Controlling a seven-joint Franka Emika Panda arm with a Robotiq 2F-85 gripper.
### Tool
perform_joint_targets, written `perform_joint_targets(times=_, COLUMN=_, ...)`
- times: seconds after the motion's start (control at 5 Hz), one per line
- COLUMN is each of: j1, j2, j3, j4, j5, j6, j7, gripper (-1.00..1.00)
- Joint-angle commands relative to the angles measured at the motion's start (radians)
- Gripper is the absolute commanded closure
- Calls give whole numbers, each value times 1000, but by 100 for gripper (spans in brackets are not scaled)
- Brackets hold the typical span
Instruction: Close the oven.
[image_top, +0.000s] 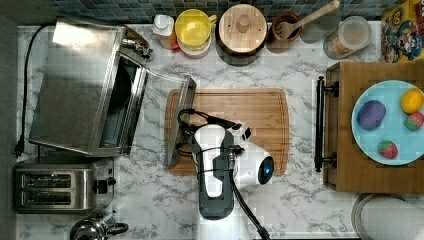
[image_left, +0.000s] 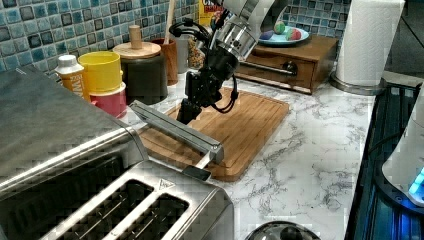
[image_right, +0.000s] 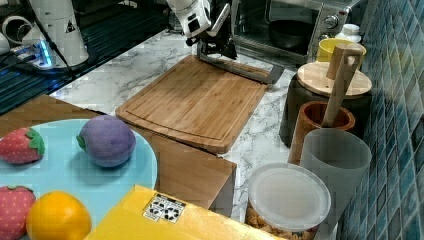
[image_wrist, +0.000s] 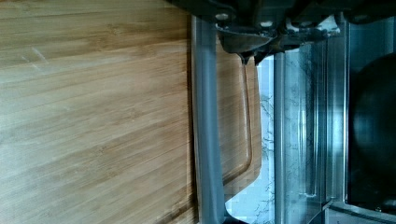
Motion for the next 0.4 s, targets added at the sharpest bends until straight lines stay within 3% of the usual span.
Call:
perform_joint_targets(times=0.2, j1=88, j2=-45, j3=104, j4=148, j5=-4, j6=-110, j7=55, gripper=100)
perform_joint_targets(times=0.4, j1=113, j2=-129, j3=130, j4=146, j5=-15, j6=-79, j7=75, gripper=100)
